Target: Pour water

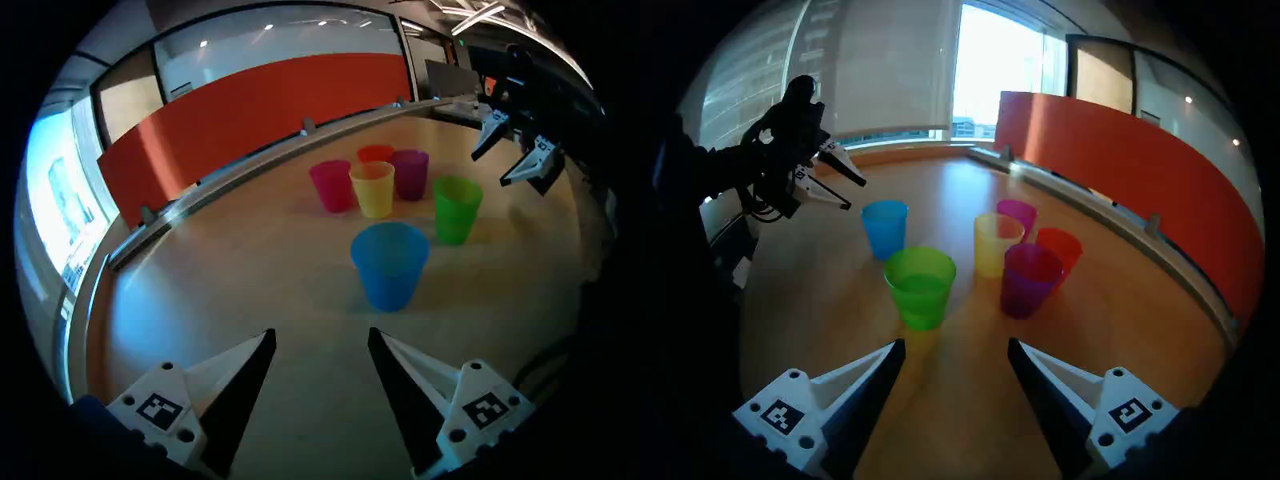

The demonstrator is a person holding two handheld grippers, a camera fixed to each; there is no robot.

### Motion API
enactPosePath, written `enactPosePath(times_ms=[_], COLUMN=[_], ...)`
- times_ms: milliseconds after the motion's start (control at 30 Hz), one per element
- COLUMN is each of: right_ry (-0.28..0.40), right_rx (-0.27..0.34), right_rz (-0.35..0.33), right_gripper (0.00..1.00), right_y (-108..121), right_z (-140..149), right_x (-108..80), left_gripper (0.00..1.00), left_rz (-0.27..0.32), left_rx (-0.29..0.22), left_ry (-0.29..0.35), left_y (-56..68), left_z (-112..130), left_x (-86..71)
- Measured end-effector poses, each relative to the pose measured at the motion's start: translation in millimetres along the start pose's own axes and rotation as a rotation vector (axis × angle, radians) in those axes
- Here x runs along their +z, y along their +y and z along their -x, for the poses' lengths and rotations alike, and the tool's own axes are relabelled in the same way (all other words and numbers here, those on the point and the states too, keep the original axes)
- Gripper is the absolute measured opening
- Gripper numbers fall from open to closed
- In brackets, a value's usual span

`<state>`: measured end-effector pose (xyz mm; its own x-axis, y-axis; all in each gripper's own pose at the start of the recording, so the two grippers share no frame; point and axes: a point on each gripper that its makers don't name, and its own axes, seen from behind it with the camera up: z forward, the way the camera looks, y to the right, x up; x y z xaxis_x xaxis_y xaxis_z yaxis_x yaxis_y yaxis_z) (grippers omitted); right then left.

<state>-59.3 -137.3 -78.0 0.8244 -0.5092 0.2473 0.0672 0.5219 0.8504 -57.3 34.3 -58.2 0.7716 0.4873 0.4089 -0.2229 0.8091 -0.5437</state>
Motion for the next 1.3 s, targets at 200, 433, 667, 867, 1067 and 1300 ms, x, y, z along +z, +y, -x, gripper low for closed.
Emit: enactPosePath(times_ms=[200,433,667,867,1067,1300], right_ry=[0.018,0.039,0.061,0.093,0.138,0.202], right_rx=[0.025,0.050,0.082,0.130,0.206,0.291], right_rz=[0.058,0.120,0.171,0.269,0.398,0.550], right_gripper=[0.99,0.99,0.99,0.99,0.99,1.00], right_y=[9.3,19.7,29.9,47.6,70.0,96.4], right_z=[-5.3,-11.2,-16.0,-23.1,-28.5,-35.5], right_x=[-4.6,-10.4,-18.6,-26.3,-34.8,-51.2], left_gripper=[0.85,0.85,0.85,0.85,0.85,0.85], left_rz=[-0.050,-0.099,-0.146,-0.198,-0.244,-0.289], left_rx=[-0.081,-0.130,-0.169,-0.213,-0.241,-0.223], left_ry=[0.075,0.125,0.165,0.221,0.263,0.300], left_y=[-17.4,-31.1,-43.0,-55.6,-63.3,-64.3], left_z=[-15.1,-22.1,-25.8,-35.7,-40.3,-48.8], left_x=[-12.5,-19.9,-25.4,-35.1,-40.3,-42.9])
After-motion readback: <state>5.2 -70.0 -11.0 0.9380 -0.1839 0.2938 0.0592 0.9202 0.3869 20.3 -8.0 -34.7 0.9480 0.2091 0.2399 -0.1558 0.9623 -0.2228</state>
